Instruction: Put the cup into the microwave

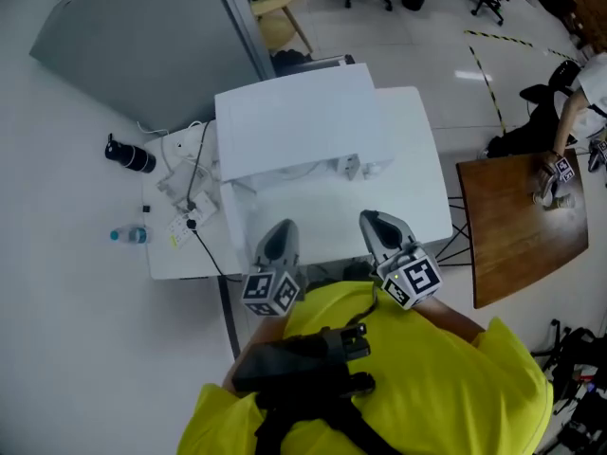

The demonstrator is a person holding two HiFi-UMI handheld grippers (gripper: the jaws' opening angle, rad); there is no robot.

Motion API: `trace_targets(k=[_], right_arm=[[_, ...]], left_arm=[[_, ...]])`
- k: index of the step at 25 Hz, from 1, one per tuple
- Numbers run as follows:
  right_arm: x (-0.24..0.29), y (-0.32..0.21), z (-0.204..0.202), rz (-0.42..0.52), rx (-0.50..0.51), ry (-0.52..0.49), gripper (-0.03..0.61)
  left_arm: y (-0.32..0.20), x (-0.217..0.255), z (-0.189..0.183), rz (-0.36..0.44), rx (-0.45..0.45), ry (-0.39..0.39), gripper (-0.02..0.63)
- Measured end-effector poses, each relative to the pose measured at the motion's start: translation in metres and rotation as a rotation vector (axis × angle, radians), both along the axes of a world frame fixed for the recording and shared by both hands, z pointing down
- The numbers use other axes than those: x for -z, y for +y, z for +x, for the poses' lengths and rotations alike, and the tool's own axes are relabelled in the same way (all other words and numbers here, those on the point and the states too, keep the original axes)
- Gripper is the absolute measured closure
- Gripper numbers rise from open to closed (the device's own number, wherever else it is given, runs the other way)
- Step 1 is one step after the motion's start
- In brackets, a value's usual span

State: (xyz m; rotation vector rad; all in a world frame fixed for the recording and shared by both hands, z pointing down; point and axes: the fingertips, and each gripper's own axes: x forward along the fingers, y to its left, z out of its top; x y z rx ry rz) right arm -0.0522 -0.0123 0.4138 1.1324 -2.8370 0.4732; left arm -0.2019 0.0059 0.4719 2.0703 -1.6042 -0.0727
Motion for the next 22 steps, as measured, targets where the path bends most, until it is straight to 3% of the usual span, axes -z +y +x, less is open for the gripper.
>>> trace_targets(k=[4,8,22], right_arm=[[0.002,0.002,0.016,-0.022,-0.071,0.011,0.575],[-0.002,0.011,0.016,-0.038,-0.080,0.011,0.575],[-0.005,0.006,0.019,-0.037,-0.117,0.034,0.575]], left_arm=[[-0.008,0.020,0.009,0.051,-0.036,-0.006,0.601],[-0.009,0.031,0.011,0.093,-0.037,-0.011,0.601],[0.001,0.034,0.016,0.083,-0.044,-0.026,0.601]])
